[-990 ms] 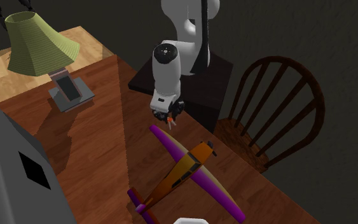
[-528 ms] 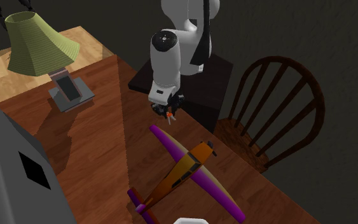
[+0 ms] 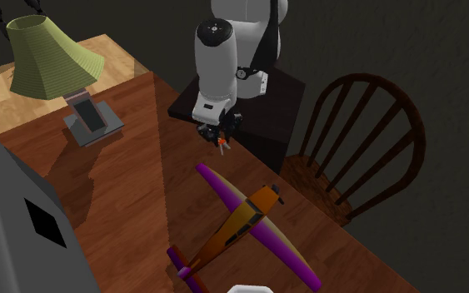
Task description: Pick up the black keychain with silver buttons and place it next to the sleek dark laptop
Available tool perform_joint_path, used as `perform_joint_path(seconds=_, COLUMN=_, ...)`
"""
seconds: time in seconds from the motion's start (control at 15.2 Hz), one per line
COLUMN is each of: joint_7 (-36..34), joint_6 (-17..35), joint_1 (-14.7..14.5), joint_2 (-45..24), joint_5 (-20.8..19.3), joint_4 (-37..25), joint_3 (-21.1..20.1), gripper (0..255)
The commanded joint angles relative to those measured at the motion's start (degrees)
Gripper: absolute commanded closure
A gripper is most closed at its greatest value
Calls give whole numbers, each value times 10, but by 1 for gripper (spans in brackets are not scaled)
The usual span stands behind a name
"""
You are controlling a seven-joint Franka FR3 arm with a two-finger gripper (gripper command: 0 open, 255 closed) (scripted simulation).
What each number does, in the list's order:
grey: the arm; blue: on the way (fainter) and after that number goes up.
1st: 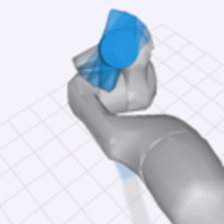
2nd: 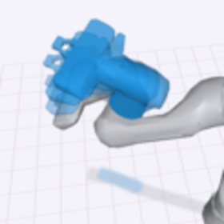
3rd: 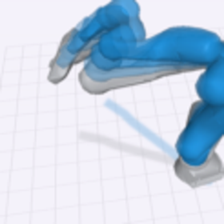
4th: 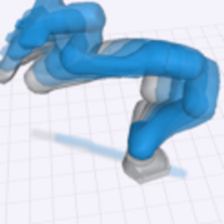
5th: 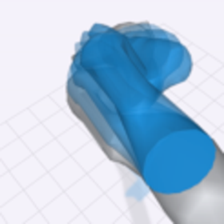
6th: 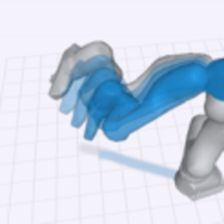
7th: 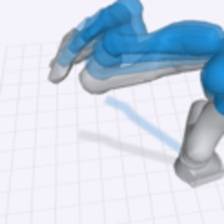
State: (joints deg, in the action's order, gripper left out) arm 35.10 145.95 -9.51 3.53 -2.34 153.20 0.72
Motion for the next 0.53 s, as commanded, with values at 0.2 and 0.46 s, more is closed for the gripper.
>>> perform_joint_path(seconds=0.2, joint_7=3, joint_6=-47, joint_1=0, joint_2=41, joint_5=2, joint_4=-7, joint_3=0, gripper=255)
perform_joint_path(seconds=0.46, joint_7=4, joint_6=-85, joint_1=0, joint_2=70, joint_5=3, joint_4=-14, joint_3=0, gripper=255)
